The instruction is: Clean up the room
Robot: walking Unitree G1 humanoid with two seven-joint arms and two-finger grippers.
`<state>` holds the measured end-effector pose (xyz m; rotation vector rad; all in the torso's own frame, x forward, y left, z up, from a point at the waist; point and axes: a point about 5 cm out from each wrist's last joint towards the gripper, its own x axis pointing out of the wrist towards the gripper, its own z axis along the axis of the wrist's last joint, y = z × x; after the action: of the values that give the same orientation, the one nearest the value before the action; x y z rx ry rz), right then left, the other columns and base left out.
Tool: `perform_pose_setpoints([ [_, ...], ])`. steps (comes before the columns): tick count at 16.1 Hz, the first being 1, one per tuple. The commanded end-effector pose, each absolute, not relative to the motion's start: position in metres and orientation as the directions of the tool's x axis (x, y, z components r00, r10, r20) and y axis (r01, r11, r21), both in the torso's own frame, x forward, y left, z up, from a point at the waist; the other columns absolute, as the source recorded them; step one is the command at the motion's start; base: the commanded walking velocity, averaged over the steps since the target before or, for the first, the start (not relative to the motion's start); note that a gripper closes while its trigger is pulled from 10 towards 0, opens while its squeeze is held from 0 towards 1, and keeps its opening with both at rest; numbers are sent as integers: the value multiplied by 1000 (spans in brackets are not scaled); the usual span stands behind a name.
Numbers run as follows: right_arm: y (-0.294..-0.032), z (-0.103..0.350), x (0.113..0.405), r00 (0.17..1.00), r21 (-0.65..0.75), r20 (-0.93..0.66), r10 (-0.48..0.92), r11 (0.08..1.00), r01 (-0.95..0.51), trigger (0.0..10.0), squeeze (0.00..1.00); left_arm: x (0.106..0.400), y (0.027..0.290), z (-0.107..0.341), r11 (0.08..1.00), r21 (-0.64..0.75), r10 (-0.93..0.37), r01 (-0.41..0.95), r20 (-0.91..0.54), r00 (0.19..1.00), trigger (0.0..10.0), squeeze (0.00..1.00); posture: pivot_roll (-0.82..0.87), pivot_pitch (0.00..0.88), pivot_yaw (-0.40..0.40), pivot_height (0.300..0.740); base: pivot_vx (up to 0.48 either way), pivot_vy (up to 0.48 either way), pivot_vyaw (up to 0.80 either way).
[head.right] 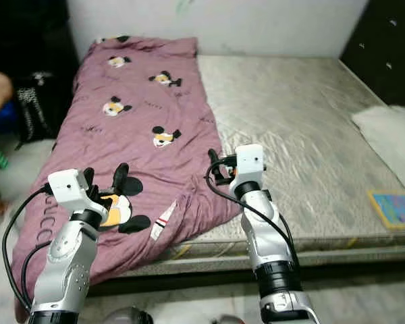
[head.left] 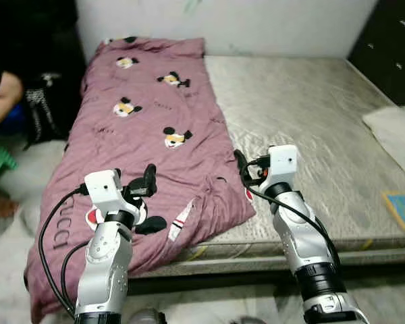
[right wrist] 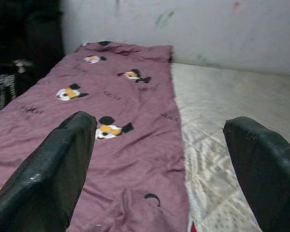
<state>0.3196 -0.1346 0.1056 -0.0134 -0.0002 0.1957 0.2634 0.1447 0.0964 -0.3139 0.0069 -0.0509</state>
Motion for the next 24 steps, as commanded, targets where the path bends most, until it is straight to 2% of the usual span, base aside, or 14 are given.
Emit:
perform_pose_setpoints([
  [1,-146,105,319,986,-30,-2,167,986,-167,10000,0,263,140,98,948,-314,-61,61,12,998,10000,0,-71,27,-36,740,0,0,0],
  [6,-145,106,320,985,-34,1,171,985,-171,10000,0,261,137,103,944,-312,-98,110,52,994,10000,0,-72,28,-34,740,0,0,0],
  [17,-145,105,320,986,-35,0,166,985,-166,10000,0,261,136,102,945,-304,-112,121,46,993,10000,0,-72,30,-32,740,326,0,0],
  [24,-146,105,320,987,-44,3,164,986,-163,10000,0,261,136,100,946,-304,-104,108,29,994,10000,0,-72,29,-30,740,0,0,0],
])
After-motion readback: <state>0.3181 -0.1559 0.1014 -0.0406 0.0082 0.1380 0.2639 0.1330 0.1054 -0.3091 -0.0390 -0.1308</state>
